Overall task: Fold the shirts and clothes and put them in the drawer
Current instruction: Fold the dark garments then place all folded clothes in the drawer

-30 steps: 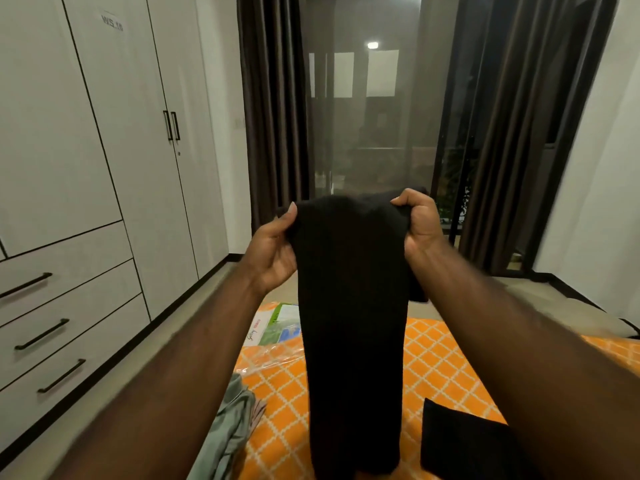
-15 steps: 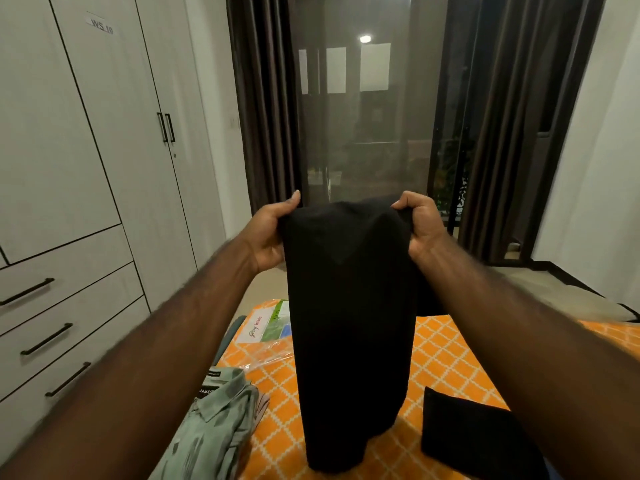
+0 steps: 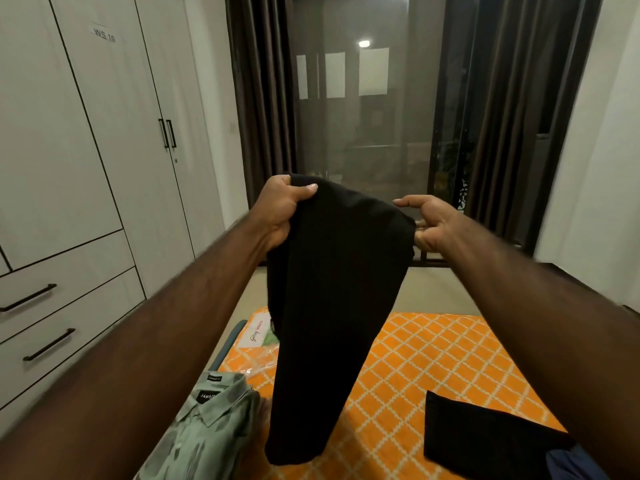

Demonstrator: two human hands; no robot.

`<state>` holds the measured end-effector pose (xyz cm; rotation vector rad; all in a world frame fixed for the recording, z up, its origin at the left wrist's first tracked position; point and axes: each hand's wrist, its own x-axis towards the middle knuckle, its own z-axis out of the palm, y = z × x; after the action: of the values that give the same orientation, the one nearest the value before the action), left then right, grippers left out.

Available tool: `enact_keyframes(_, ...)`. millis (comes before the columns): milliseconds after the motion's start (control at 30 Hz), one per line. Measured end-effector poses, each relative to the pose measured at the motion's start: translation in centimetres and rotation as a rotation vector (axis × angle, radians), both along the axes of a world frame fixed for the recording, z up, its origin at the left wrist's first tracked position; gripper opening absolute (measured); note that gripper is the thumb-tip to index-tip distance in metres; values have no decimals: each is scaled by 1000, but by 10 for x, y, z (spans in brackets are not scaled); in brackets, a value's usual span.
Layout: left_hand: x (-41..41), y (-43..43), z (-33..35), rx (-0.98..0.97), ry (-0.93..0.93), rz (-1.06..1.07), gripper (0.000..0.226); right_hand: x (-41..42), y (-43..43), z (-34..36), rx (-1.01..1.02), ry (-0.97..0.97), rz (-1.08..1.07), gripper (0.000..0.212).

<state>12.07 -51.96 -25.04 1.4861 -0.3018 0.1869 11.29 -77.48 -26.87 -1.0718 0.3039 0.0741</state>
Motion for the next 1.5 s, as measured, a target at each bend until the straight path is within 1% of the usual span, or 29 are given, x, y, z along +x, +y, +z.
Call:
enact_keyframes(33,0,-2,2,-14,-3,10,26,0,4,-4,-11,0,17,58)
enact_keyframes(100,2,-4,3,-35,3,31,24,0,12,-19,-112,57,74,68)
enact_keyframes(167,2,-4,2,-24,14,54,23,0,19,-37,-217,150,183,81)
enact_keyframes(200,2,-3,1,0,20,58,24,-1,23,-44,-233,162,245,81)
enact_keyframes(233,2,0,0,29,28,59,27,0,28,-49,-231,135,290,74)
enact_keyframes(267,2,3,0,55,36,51,29,0,33,-49,-229,78,300,63)
enact_keyframes(300,4,7,1,80,42,45,31,1,37,-47,-225,4,272,51)
enact_keyframes(333,6,12,3,105,48,46,33,4,41,-44,-229,-69,202,43)
enact_keyframes(367,9,17,6,133,56,68,33,7,44,-39,-238,-137,117,41)
enact_keyframes(400,13,23,11,166,67,109,32,9,46,-35,-255,-198,38,44)
enact_keyframes(433,17,29,16,201,88,170,29,9,48,-30,-280,-250,-9,45)
enact_keyframes(467,21,34,23,229,123,240,24,10,49,-26,-320,-286,-25,42)
enact_keyframes(533,27,42,33,266,193,341,19,10,51,-20,-404,-322,-6,29)
enact_keyframes(600,29,45,37,319,231,397,24,7,55,-13,-444,-357,2,19)
enact_keyframes(667,28,46,37,355,240,431,29,5,56,-6,-478,-372,4,16)
enact_keyframes(767,21,37,31,365,247,374,22,3,53,2,-557,-358,34,16)
enact_keyframes(900,18,31,23,434,189,241,18,-2,47,7,-607,-330,48,16)
enact_keyframes(967,19,31,24,525,199,198,14,-3,41,7,-620,-293,55,13)
enact_keyframes(1033,20,32,28,660,223,182,21,-2,33,7,-637,-259,76,19)
enact_keyframes(1100,22,32,32,792,217,178,30,0,27,9,-663,-275,105,25)
enact_keyframes(1167,23,31,36,888,162,195,32,2,25,15,-721,-324,138,28)
enact_keyframes(1233,22,29,40,967,128,184,37,2,24,23,-820,-353,180,31)
enact_keyframes(1267,22,27,40,1015,128,160,44,3,24,27,-884,-358,209,32)
enact_keyframes(1333,25,22,39,1152,106,137,54,3,23,37,-1030,-351,305,34)
enact_keyframes(1367,26,19,38,1249,79,140,55,3,23,40,-1132,-347,362,37)
enact_keyframes(1400,27,16,36,1368,48,144,54,6,23,43,-1283,-362,411,38)
enact_keyframes(1433,29,13,34,1491,13,156,53,9,23,45,-1476,-389,439,36)
enact_keyframes(1467,30,11,32,1591,-25,185,53,12,24,45,-1676,-422,434,31)
enact_keyframes(1500,32,9,30,1666,-60,226,53,13,26,45,-1833,-456,395,26)
